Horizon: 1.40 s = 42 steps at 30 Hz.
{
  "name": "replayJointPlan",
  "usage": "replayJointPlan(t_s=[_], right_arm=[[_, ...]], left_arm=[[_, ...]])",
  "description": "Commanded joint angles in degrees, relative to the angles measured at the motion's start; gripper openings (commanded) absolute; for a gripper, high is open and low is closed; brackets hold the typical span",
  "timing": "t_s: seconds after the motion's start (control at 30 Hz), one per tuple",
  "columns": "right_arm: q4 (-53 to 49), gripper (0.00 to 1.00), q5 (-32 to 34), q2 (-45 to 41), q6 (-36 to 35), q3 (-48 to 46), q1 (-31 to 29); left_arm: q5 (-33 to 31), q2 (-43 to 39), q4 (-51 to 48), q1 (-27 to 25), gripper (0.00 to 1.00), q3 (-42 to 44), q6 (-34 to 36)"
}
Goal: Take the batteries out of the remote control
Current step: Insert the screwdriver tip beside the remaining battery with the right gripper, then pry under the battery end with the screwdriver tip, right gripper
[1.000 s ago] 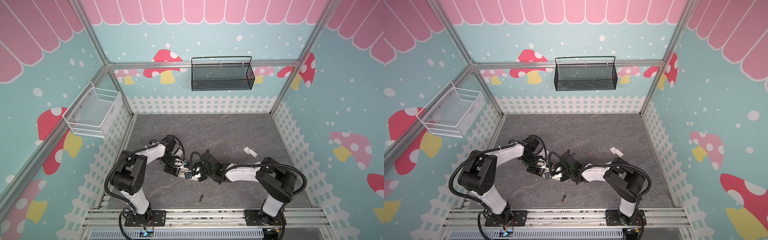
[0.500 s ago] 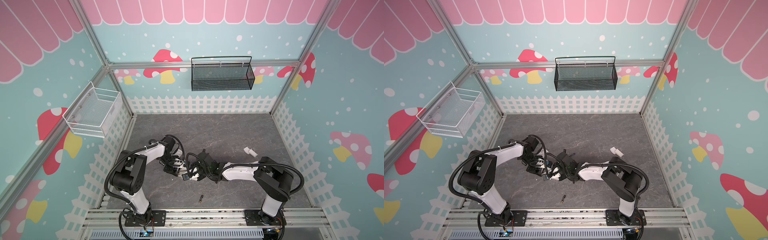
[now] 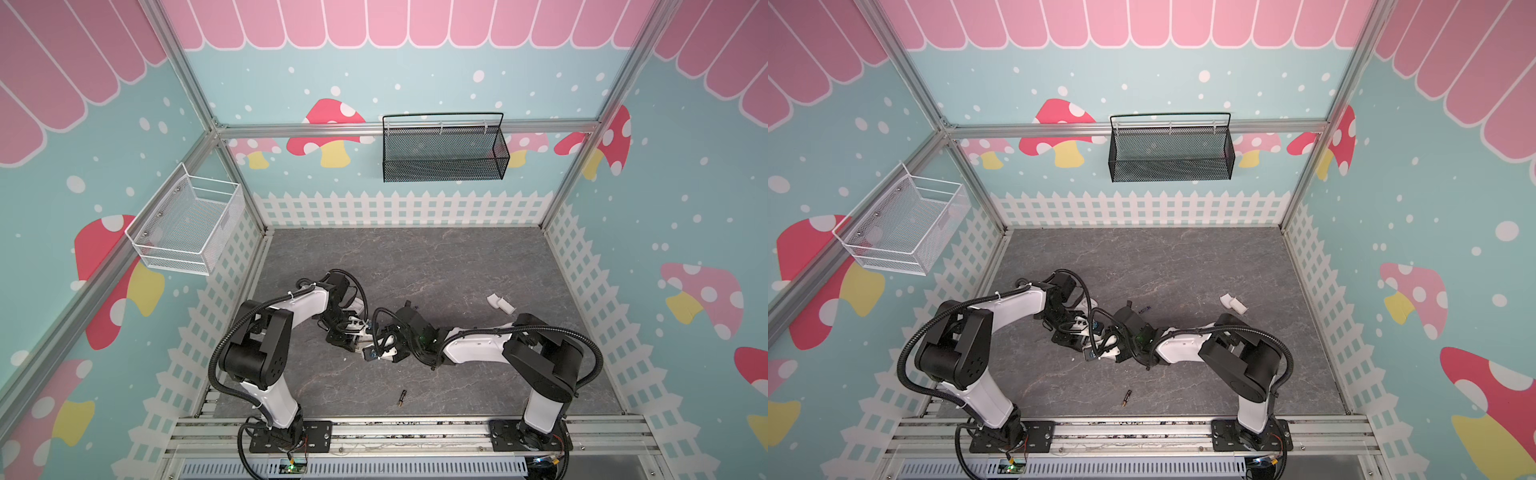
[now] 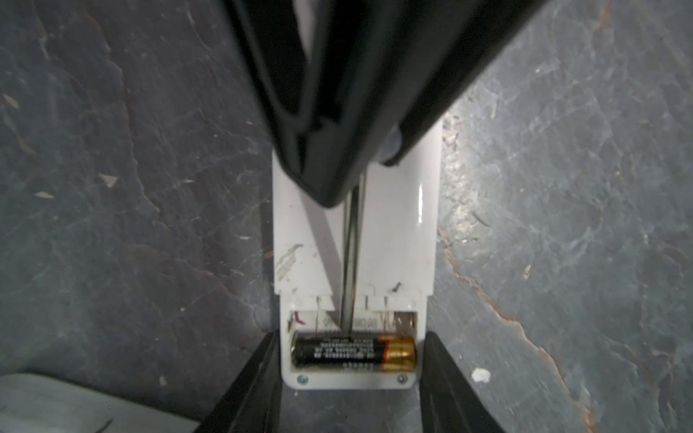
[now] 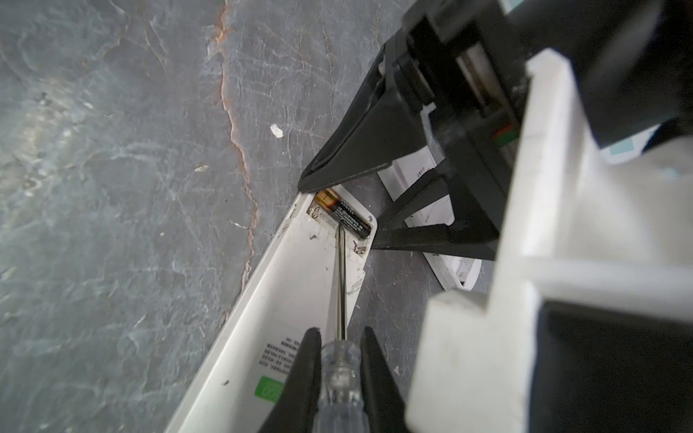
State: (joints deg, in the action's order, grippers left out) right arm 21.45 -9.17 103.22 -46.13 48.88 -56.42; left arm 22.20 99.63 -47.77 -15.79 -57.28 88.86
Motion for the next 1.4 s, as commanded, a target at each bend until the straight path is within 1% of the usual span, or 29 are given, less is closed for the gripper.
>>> replayJointPlan(t_s=[0.0, 0.07, 0.1, 0.17, 0.23, 0.3, 0.37, 0.4, 0.47, 0.53, 0.6, 0.7, 0.77, 0.83, 0.93, 1.0, 1.07, 1.13, 1.23, 1.3, 1.37], right_arm=[[10.16, 0.0, -2.6, 4.15, 5.41, -1.36, -1.76], [8.49, 0.0, -1.4, 3.99, 4.05, -0.5, -2.27], [7.23, 0.0, -1.1, 3.63, 2.14, -0.1, -2.51], [2.9, 0.0, -0.44, 3.07, -3.37, 1.24, -2.78], [-4.64, 0.0, -0.15, 2.72, -9.69, 4.0, -2.93], [-10.24, 0.0, -0.78, 2.23, -14.38, 6.25, -2.91], [-10.1, 0.0, -0.93, 1.57, -16.51, 6.19, -2.86], [-8.46, 0.0, -0.57, 1.68, -16.1, 5.77, -2.89], [-4.76, 0.0, -0.82, 2.38, -12.99, 4.58, -2.86], [0.58, 0.0, -0.89, 3.27, -7.96, 3.06, -2.84], [8.75, 0.0, -0.53, 4.12, -2.77, -0.14, -2.9], [20.25, 0.0, 2.17, 5.05, 5.18, -4.26, -2.67], [24.22, 0.0, 2.82, 4.89, 9.28, -5.96, -2.58], [28.1, 0.0, 2.68, 4.93, 11.61, -7.89, -2.64], [28.08, 0.0, 2.75, 4.91, 11.84, -8.62, -2.58], [25.49, 0.0, 2.84, 3.74, 10.33, -8.47, -2.65], [23.1, 0.0, 2.84, 3.07, 7.13, -8.33, -2.7], [16.61, 0.0, 3.03, 3.04, 1.62, -6.3, -3.02], [5.88, 0.0, 5.58, 2.59, -7.83, -2.37, -3.86], [0.75, 0.0, 5.1, 2.11, -13.99, -0.64, -3.93], [-3.8, 0.0, 3.66, 2.55, -18.68, 1.33, -3.94]], left_arm=[[0.17, 0.14, 1.14, -0.75, 0.4, -0.86, 0.52], [0.21, -0.12, 1.54, -0.8, 0.4, -0.56, 0.26], [0.29, -0.14, 1.69, -0.71, 0.4, -0.56, 0.26], [0.3, 0.07, 1.57, -0.64, 0.39, -0.68, 0.16], [0.13, 0.04, 1.78, -0.62, 0.39, -0.72, 0.02], [0.1, -0.03, 1.95, -0.65, 0.39, -0.64, 0.0], [0.39, 0.13, 1.96, -0.52, 0.39, -0.79, 0.01], [0.35, 0.28, 1.97, -0.46, 0.39, -0.95, 0.01], [0.14, 0.39, 1.96, -0.45, 0.39, -1.09, 0.0], [0.11, 0.31, 2.05, -0.49, 0.39, -0.93, 0.0], [0.45, 0.34, 2.15, -0.38, 0.39, -0.91, -0.01], [0.39, 0.23, 2.14, -0.3, 0.39, -0.83, -0.13], [0.37, -0.03, 2.49, -0.3, 0.41, -0.56, -0.44], [0.47, -0.23, 3.01, -0.14, 0.43, -0.29, -0.74], [-0.06, -0.46, 3.5, 0.23, 0.46, -0.2, -1.64], [-1.56, -0.99, 3.53, 0.53, 0.46, 0.45, -1.06], [-1.11, -1.62, 3.54, 1.6, 0.46, 1.07, -0.12], [-1.46, -1.78, 3.55, 2.4, 0.46, 1.37, -0.05], [-2.69, -2.6, 3.56, 2.54, 0.46, 2.4, 1.44], [-2.21, -2.64, 3.22, 2.53, 0.44, 2.75, 2.5], [-2.32, -2.0, 2.5, 2.54, 0.43, 1.97, 2.67]])
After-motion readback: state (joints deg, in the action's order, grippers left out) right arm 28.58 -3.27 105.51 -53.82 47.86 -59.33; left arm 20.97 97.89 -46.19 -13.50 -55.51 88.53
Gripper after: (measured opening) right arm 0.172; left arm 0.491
